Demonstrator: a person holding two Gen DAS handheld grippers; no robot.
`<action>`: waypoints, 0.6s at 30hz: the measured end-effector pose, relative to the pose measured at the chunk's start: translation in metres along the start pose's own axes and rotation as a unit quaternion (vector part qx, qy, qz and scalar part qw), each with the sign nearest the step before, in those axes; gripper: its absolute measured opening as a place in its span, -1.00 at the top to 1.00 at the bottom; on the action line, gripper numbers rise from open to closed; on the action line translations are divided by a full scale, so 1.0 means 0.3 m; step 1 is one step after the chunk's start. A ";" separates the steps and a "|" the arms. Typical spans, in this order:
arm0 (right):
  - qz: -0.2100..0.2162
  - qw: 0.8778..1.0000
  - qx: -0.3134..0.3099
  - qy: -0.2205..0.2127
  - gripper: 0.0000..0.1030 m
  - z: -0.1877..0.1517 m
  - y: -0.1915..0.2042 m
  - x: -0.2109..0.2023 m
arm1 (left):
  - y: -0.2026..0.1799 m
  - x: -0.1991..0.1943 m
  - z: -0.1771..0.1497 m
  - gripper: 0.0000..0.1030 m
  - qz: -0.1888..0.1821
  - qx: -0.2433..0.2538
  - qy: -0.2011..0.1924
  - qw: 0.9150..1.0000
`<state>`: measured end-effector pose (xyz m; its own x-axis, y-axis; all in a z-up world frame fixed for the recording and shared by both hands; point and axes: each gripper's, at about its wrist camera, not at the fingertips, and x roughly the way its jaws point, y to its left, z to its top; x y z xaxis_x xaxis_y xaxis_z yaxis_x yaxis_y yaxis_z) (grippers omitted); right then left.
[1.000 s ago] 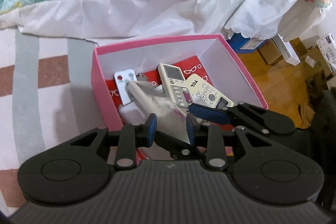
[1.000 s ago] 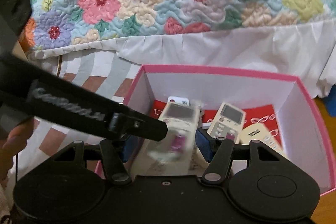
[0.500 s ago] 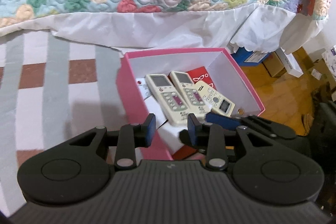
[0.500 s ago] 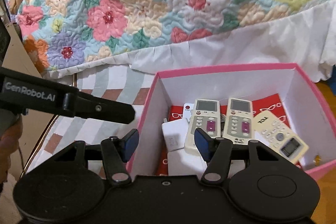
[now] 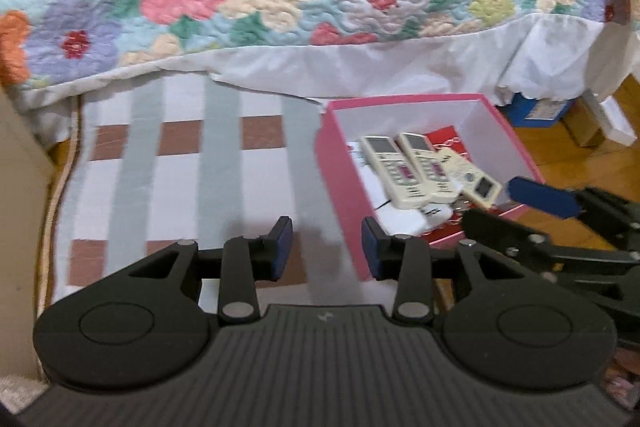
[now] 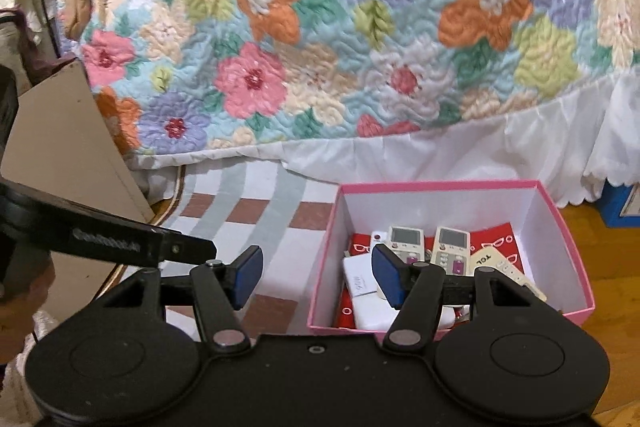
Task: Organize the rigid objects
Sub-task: 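Open the right gripper and withdraw it from the pink box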
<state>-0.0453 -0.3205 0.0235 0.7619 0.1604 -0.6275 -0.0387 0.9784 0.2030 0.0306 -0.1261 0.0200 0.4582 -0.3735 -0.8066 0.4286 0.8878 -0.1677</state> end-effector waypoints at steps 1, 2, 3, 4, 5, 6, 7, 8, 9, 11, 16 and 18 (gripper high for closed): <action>-0.003 1.000 -0.002 0.001 -0.30 0.001 0.011 -0.007 | 0.001 -0.010 -0.006 0.27 0.006 -0.001 0.000 1.000; -0.006 1.000 -0.003 0.003 -0.31 0.002 0.020 -0.012 | 0.003 -0.017 -0.013 0.27 0.010 -0.002 -0.001 1.000; -0.009 1.000 -0.004 0.007 -0.31 0.004 0.028 -0.014 | 0.004 -0.024 -0.020 0.27 0.014 -0.003 -0.001 1.000; -0.012 1.000 -0.005 0.010 -0.31 0.004 0.035 -0.014 | 0.007 -0.030 -0.027 0.27 0.017 -0.004 -0.001 1.000; -0.014 1.000 -0.006 0.013 -0.31 0.004 0.039 -0.014 | 0.010 -0.033 -0.034 0.26 0.018 -0.006 0.000 1.000; -0.017 1.000 -0.007 0.014 -0.31 0.004 0.043 -0.014 | 0.013 -0.036 -0.041 0.26 0.019 -0.009 0.002 1.000; -0.020 1.000 -0.008 0.016 -0.31 0.004 0.047 -0.013 | 0.015 -0.038 -0.046 0.24 0.021 -0.009 0.003 1.000; -0.022 1.000 -0.008 0.019 -0.31 0.003 0.051 -0.009 | 0.018 -0.041 -0.053 0.23 0.025 -0.008 0.003 1.000; -0.023 0.999 -0.007 0.021 -0.31 0.001 0.052 -0.006 | 0.023 -0.042 -0.059 0.20 0.028 -0.007 0.003 1.000; -0.031 0.999 -0.008 0.028 -0.31 -0.005 0.056 0.003 | 0.040 -0.041 -0.066 0.20 0.029 -0.015 0.007 0.999; -0.047 0.998 -0.012 0.045 -0.33 -0.022 0.058 0.013 | 0.094 -0.039 -0.080 0.11 0.046 -0.031 0.016 0.998; -0.052 0.997 -0.014 0.052 -0.37 -0.025 0.062 0.019 | 0.111 -0.040 -0.084 0.00 0.055 -0.035 0.017 0.998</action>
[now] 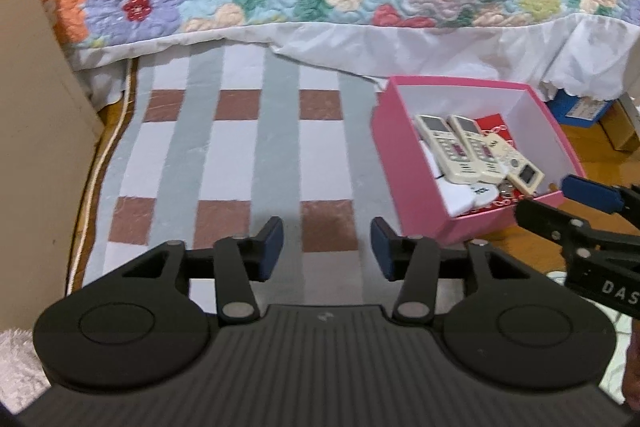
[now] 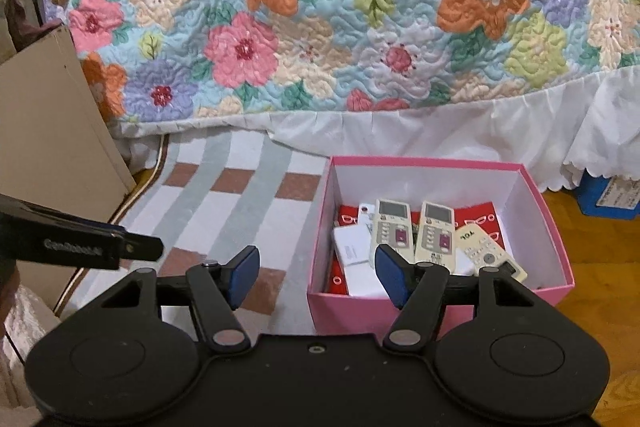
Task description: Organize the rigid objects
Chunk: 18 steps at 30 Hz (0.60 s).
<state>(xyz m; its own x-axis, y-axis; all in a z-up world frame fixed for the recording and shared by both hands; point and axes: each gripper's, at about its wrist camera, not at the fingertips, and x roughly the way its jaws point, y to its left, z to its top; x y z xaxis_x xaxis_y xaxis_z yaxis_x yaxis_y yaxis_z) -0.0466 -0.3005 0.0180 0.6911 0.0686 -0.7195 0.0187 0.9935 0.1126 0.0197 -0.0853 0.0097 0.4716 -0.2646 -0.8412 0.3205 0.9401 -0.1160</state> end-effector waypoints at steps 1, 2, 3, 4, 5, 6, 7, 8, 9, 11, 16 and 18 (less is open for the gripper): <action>-0.003 1.000 -0.002 0.004 -0.37 -0.001 0.004 0.002 | 0.008 0.002 -0.003 -0.04 0.005 -0.002 0.002 1.000; -0.006 1.000 -0.004 0.006 -0.38 0.000 0.007 0.004 | 0.015 0.005 -0.004 -0.05 0.010 -0.001 0.005 1.000; -0.008 1.000 -0.007 0.008 -0.43 0.003 0.008 0.005 | 0.019 0.008 -0.006 -0.07 0.015 -0.002 0.008 1.000; -0.011 1.000 -0.009 0.009 -0.45 0.003 0.012 0.006 | 0.023 0.010 -0.008 -0.13 0.019 -0.005 0.011 1.000; -0.015 1.000 -0.010 0.009 -0.50 0.004 0.016 0.005 | 0.028 0.013 -0.010 -0.17 0.023 -0.007 0.014 1.000; -0.018 1.000 -0.011 0.008 -0.58 0.006 0.017 0.004 | 0.032 0.014 -0.013 -0.24 0.027 -0.009 0.016 0.999; -0.022 1.000 -0.012 0.007 -0.61 0.007 0.020 0.002 | 0.038 0.015 -0.015 -0.29 0.030 -0.011 0.016 0.999; -0.025 1.000 -0.012 0.006 -0.64 0.009 0.020 0.002 | 0.041 0.016 -0.017 -0.32 0.033 -0.013 0.017 0.999; -0.029 0.999 -0.014 0.006 -0.67 0.011 0.019 0.003 | 0.046 0.015 -0.019 -0.41 0.036 -0.014 0.017 0.999; -0.043 0.999 -0.015 0.008 -0.84 0.013 0.026 0.005 | 0.055 0.012 -0.021 -0.58 0.041 -0.017 0.015 0.999; -0.056 0.998 -0.016 0.017 -0.90 0.015 0.035 0.011 | 0.078 0.008 -0.023 -0.95 0.055 -0.023 0.007 0.998; -0.052 0.998 -0.010 0.024 -0.90 0.016 0.032 0.017 | 0.086 0.011 -0.022 -0.99 0.064 -0.025 0.015 0.998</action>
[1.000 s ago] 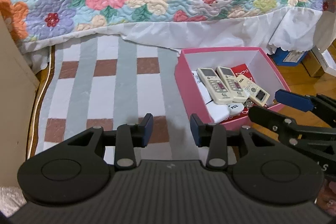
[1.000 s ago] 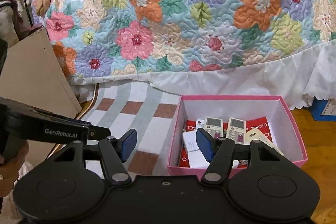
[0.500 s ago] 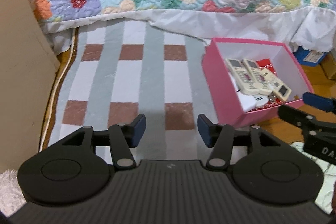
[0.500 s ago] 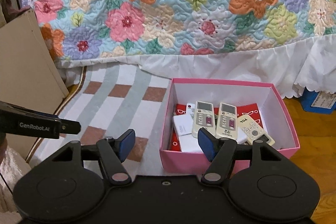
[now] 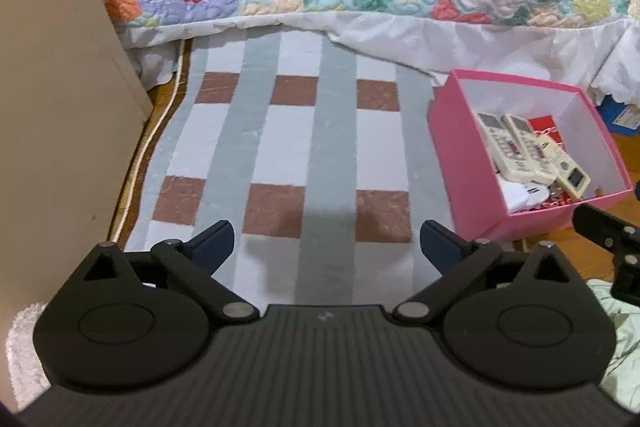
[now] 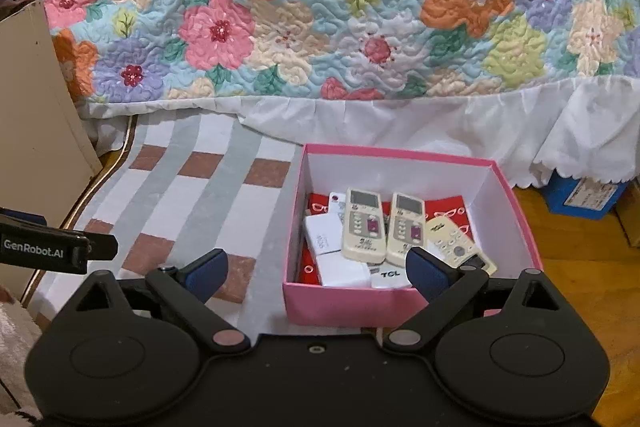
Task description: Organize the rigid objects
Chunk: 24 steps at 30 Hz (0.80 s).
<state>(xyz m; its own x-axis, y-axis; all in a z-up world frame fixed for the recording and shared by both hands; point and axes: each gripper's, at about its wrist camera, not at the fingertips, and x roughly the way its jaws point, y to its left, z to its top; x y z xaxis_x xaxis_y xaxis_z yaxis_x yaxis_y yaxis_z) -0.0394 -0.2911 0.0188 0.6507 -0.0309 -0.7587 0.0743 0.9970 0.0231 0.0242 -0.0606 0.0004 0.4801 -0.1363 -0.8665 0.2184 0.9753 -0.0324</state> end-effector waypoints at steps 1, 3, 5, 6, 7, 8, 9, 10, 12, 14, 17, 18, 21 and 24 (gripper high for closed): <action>0.001 1.000 0.002 0.002 -0.90 0.001 0.000 0.001 | 0.005 0.005 0.002 -0.99 0.002 0.000 0.006 1.000; 0.003 1.000 0.003 0.000 -0.90 0.000 0.002 -0.003 | 0.010 0.014 0.004 -0.99 0.006 -0.003 0.020 1.000; 0.018 1.000 -0.003 -0.006 -0.90 -0.002 0.006 -0.016 | 0.014 0.025 0.004 -0.99 0.014 -0.004 0.039 0.999; 0.032 0.999 -0.007 -0.008 -0.90 -0.002 0.008 -0.024 | 0.015 0.030 0.004 -0.99 0.016 -0.004 0.048 0.999; 0.047 0.999 -0.007 -0.008 -0.90 -0.002 0.009 -0.031 | 0.018 0.035 0.004 -0.99 0.018 -0.005 0.057 0.998; 0.054 0.998 -0.006 -0.006 -0.90 0.000 0.011 -0.035 | 0.021 0.039 0.002 -0.99 0.019 -0.006 0.063 0.998; 0.056 0.998 -0.004 -0.006 -0.90 0.000 0.016 -0.038 | 0.024 0.040 0.001 -0.99 0.020 -0.009 0.065 0.998; 0.051 0.999 -0.004 -0.005 -0.90 0.000 0.022 -0.039 | 0.027 0.039 0.000 -0.99 0.020 -0.012 0.067 0.997; 0.036 0.999 -0.007 -0.001 -0.90 0.005 0.032 -0.035 | 0.031 0.040 -0.001 -0.99 0.023 -0.013 0.071 0.997; 0.024 1.000 -0.002 0.005 -0.90 0.010 0.031 -0.029 | 0.033 0.040 0.001 -0.99 0.028 -0.010 0.074 0.997; 0.013 1.000 0.014 0.015 -0.90 0.013 0.017 -0.022 | 0.032 0.036 0.001 -0.99 0.039 -0.005 0.078 0.996; 0.010 1.000 0.018 0.017 -0.90 0.014 0.013 -0.020 | 0.031 0.034 0.000 -0.99 0.041 -0.003 0.079 0.996; -0.001 0.999 0.021 0.024 -0.90 0.011 0.007 -0.017 | 0.029 0.033 -0.001 -0.99 0.042 0.006 0.080 0.996; -0.005 0.999 0.012 0.030 -0.90 0.011 0.013 -0.017 | 0.028 0.032 -0.003 -0.99 0.041 0.009 0.081 0.996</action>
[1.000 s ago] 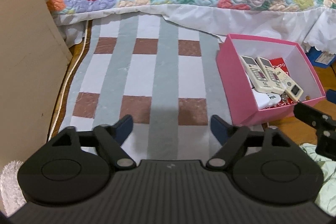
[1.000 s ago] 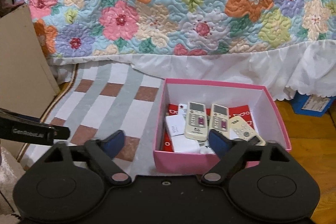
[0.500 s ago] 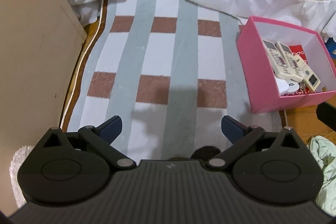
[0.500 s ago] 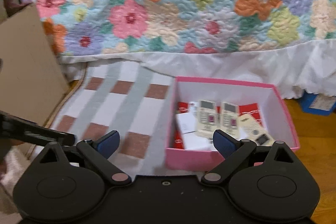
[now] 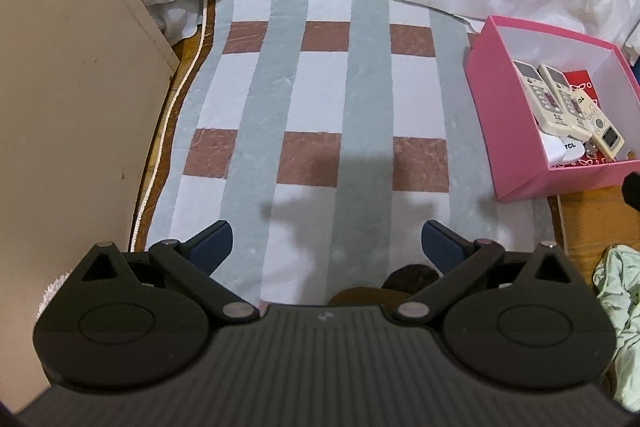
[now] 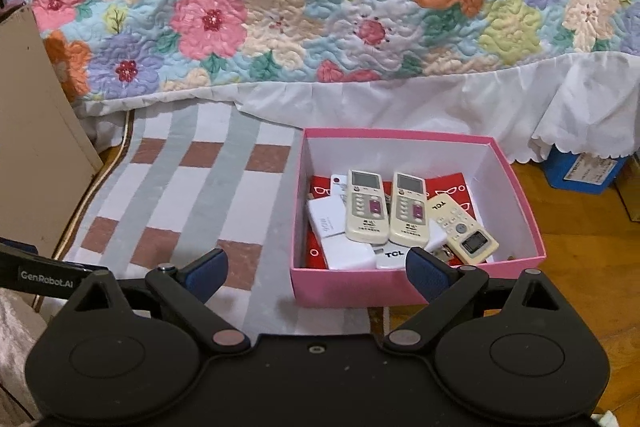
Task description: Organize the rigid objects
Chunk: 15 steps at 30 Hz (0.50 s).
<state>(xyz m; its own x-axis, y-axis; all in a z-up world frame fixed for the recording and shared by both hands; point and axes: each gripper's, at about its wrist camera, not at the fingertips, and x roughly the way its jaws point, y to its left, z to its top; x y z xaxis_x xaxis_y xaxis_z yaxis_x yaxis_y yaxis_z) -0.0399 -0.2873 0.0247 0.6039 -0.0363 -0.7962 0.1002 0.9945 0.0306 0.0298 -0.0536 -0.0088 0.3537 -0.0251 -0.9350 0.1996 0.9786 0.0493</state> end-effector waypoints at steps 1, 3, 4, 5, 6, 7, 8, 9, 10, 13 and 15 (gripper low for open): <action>-0.001 1.000 -0.002 0.001 -0.90 -0.001 0.003 -0.001 | 0.000 0.000 0.000 -0.99 -0.002 0.001 0.000 1.000; -0.003 1.000 -0.003 0.003 -0.90 -0.001 0.005 -0.001 | -0.002 -0.002 -0.002 -0.99 -0.003 0.003 0.000 1.000; -0.005 1.000 -0.003 0.005 -0.90 0.000 0.006 0.000 | -0.003 -0.002 -0.002 -0.99 -0.003 0.005 0.000 1.000; -0.007 1.000 -0.002 0.006 -0.90 0.001 0.007 0.001 | -0.001 -0.001 -0.001 -0.99 -0.003 0.006 0.000 1.000; -0.010 1.000 -0.002 0.008 -0.90 0.001 0.007 0.003 | -0.001 -0.002 -0.002 -0.99 -0.003 0.007 0.000 1.000; -0.012 1.000 -0.001 0.010 -0.90 0.002 0.005 0.005 | -0.002 -0.002 -0.002 -0.99 -0.002 0.008 0.000 1.000; -0.015 1.000 -0.001 0.011 -0.90 0.002 0.003 0.008 | -0.003 -0.001 -0.003 -0.99 -0.002 0.008 0.001 1.000; -0.017 1.000 0.000 0.014 -0.90 0.002 0.000 0.012 | -0.003 -0.001 -0.003 -0.99 -0.002 0.007 0.001 1.000; -0.016 1.000 0.002 0.018 -0.90 0.003 -0.002 0.016 | -0.004 -0.001 -0.004 -0.99 -0.001 0.007 0.002 1.000; -0.003 1.000 0.008 0.025 -0.90 0.006 -0.009 0.026 | -0.002 0.001 -0.005 -0.99 0.000 0.009 0.002 1.000; -0.005 1.000 0.011 0.027 -0.90 0.006 -0.007 0.030 | 0.000 0.001 -0.006 -0.99 -0.001 0.009 0.002 1.000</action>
<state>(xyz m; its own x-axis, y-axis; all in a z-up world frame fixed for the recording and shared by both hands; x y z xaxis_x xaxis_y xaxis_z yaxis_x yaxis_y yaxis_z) -0.0332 -0.2900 0.0187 0.5596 -0.0397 -0.8278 0.1232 0.9917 0.0357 0.0282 -0.0533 -0.0097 0.3498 -0.0252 -0.9365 0.2166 0.9747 0.0547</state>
